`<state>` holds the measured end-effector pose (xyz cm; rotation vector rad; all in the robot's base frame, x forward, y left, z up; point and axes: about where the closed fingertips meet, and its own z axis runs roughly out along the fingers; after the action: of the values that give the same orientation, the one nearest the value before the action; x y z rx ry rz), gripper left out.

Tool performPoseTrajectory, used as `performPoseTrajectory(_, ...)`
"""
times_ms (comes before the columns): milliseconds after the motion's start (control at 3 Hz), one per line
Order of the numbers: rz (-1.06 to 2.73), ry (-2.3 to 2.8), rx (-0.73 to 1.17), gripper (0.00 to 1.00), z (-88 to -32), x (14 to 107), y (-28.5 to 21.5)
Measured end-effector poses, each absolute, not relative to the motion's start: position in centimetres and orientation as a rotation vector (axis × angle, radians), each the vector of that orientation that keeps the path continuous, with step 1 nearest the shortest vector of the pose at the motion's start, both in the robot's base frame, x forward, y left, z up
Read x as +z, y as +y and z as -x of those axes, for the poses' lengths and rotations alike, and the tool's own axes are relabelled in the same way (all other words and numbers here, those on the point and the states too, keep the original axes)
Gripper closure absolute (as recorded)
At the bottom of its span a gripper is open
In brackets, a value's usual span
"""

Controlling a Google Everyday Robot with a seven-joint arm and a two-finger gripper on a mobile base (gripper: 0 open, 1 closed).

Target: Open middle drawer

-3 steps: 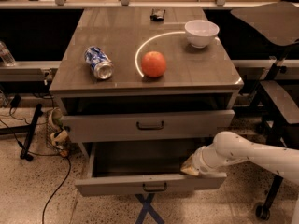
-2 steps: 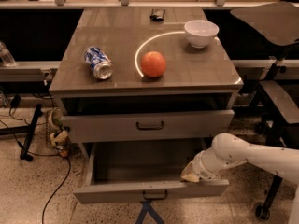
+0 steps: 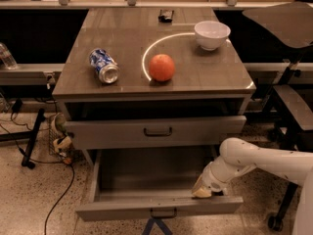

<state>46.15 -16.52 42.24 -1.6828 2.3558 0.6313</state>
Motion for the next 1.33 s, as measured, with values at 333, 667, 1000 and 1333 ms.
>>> performPoseTrajectory(333,1.686,2.358,0.634,1.0,-46.1,42.2,-16.5)
performPoseTrajectory(667,1.744,2.374,0.688,1.0,-44.7,41.8,-16.9)
performPoseTrajectory(1000,1.793,2.386,0.736,1.0,-43.5,41.8,-17.2)
performPoseTrajectory(1333,1.794,2.386,0.736,1.0,-43.5,41.9,-17.2)
